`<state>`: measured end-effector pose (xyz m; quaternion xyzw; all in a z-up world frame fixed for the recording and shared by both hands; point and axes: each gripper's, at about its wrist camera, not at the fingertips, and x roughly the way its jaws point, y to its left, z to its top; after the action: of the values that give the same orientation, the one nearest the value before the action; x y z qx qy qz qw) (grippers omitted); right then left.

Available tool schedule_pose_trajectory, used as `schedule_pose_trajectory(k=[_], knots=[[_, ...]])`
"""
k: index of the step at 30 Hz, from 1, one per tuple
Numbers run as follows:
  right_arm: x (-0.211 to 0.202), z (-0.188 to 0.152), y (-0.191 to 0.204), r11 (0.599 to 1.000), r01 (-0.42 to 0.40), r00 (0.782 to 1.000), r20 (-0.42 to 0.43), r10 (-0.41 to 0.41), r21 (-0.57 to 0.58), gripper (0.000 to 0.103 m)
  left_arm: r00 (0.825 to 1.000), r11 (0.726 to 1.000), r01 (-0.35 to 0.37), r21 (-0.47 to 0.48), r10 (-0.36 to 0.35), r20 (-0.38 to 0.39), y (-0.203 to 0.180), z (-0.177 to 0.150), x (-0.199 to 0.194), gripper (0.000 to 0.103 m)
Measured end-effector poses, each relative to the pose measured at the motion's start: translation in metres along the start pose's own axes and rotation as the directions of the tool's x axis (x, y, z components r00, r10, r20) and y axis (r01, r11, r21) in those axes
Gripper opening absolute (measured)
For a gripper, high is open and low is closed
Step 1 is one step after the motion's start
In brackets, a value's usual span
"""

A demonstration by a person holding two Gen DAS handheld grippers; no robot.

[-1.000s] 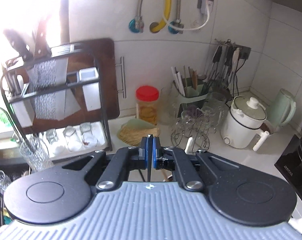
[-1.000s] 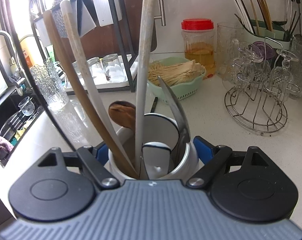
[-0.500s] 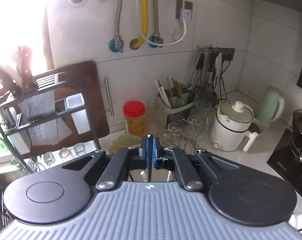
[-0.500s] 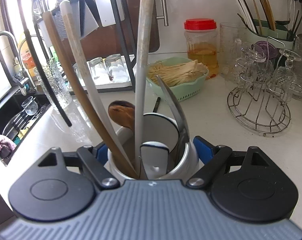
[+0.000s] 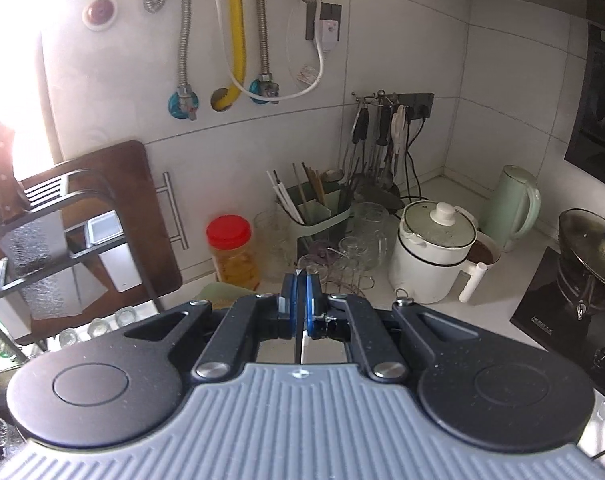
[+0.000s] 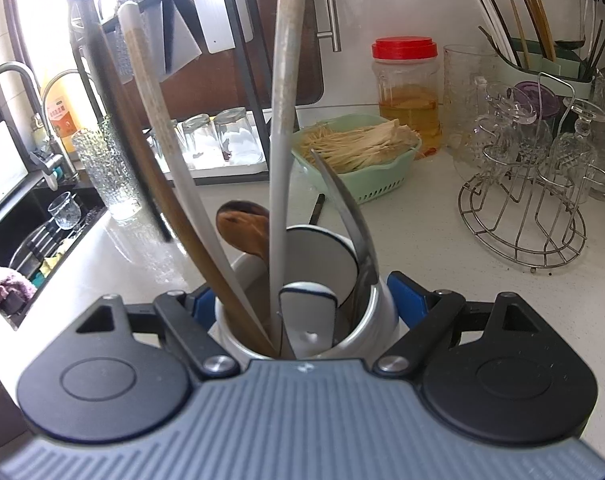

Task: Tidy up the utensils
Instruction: 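Lower the black chopstick into the mug and open the left gripper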

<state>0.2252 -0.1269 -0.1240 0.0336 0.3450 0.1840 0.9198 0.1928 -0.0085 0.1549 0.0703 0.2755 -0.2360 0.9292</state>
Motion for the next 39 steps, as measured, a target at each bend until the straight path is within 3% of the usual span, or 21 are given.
schedule_pose_trajectory(k=[7, 13, 18, 25, 31, 36, 39], knots=[[0.0, 0.0, 0.0, 1.0, -0.001, 1.0, 0.002, 0.001, 0.0, 0.088, 0.998, 0.999, 0.036, -0.004, -0.036, -0.059, 0.003, -0.01, 0.04, 0.005], [0.0, 0.0, 0.001, 1.0, 0.0, 1.0, 0.003, 0.0, 0.001, 0.088, 0.98, 0.997, 0.066, -0.03, -0.07, -0.185, 0.012, -0.015, 0.075, 0.005], [0.0, -0.001, 0.002, 1.0, 0.006, 1.0, 0.01, -0.006, 0.007, 0.088, 0.949, 0.996, 0.085, -0.037, -0.092, -0.301, 0.017, -0.007, 0.098, 0.005], [-0.001, -0.002, 0.004, 1.0, 0.015, 1.0, 0.013, -0.015, 0.013, 0.088, 0.878, 0.99, 0.125, -0.065, -0.14, -0.458, 0.02, 0.003, 0.129, 0.005], [-0.002, -0.002, 0.005, 1.0, 0.023, 1.0, 0.012, -0.024, 0.019, 0.088, 0.823, 0.981, 0.164, -0.1, -0.192, -0.535, 0.021, -0.003, 0.15, 0.005], [-0.004, -0.002, 0.006, 0.999, 0.03, 0.999, 0.01, -0.03, 0.023, 0.088, 0.799, 0.977, 0.18, -0.116, -0.214, -0.562, 0.022, -0.013, 0.162, 0.005], [-0.004, -0.003, 0.006, 0.999, 0.034, 0.999, 0.013, -0.034, 0.027, 0.088, 0.803, 0.977, 0.179, -0.115, -0.213, -0.556, 0.025, -0.014, 0.165, 0.006]])
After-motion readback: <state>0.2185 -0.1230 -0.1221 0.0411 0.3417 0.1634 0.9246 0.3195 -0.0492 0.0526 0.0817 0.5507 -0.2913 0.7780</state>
